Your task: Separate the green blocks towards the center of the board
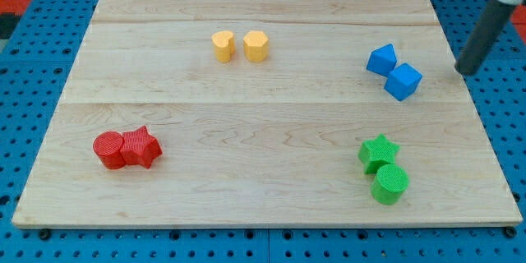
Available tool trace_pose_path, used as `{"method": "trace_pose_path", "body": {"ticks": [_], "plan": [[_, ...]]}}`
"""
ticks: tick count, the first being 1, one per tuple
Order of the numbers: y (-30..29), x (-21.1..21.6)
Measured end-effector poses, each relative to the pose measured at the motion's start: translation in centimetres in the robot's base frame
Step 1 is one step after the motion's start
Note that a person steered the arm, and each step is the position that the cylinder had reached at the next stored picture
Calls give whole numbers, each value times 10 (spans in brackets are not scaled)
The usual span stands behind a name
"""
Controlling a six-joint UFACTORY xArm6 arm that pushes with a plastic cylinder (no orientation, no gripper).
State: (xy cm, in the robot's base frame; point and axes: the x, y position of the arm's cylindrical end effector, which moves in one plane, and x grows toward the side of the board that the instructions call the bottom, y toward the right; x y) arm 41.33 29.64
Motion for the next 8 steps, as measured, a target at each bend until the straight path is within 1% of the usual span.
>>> {"method": "trace_pose_path", "body": {"ticks": [1,2,3,6,7,8], "plan": [[-7,72],[-38,146],[-56,189],[-65,204],[-78,205],[-106,205]]}}
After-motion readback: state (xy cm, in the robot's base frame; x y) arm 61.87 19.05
